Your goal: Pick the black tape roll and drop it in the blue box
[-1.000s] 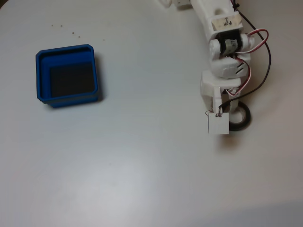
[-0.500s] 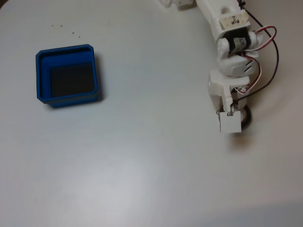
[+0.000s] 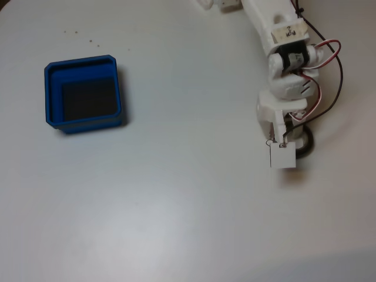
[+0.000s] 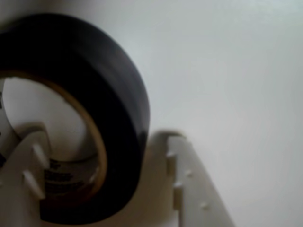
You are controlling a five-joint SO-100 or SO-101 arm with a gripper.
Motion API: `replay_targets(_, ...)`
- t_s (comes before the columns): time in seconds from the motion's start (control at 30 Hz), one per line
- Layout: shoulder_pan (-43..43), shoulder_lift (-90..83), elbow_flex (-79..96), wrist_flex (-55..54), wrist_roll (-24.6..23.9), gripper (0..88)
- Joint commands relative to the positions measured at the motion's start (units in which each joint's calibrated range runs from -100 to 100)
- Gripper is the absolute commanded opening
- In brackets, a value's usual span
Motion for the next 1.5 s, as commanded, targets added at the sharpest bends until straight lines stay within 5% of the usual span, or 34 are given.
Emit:
replay_targets(0.0, 0.11, -0.74, -3.46, -1.84, 0.29, 22.7)
replay_targets(0.47, 0.4, -0.66, -3.37, -2.17, 0.03, 21.1)
replay_targets(0.77, 0.21, 0.68, -3.28, -2.09, 0.29, 0.0)
replay_targets(1.47, 0.5, -4.67, -3.73, 0.22, 0.03, 1.1)
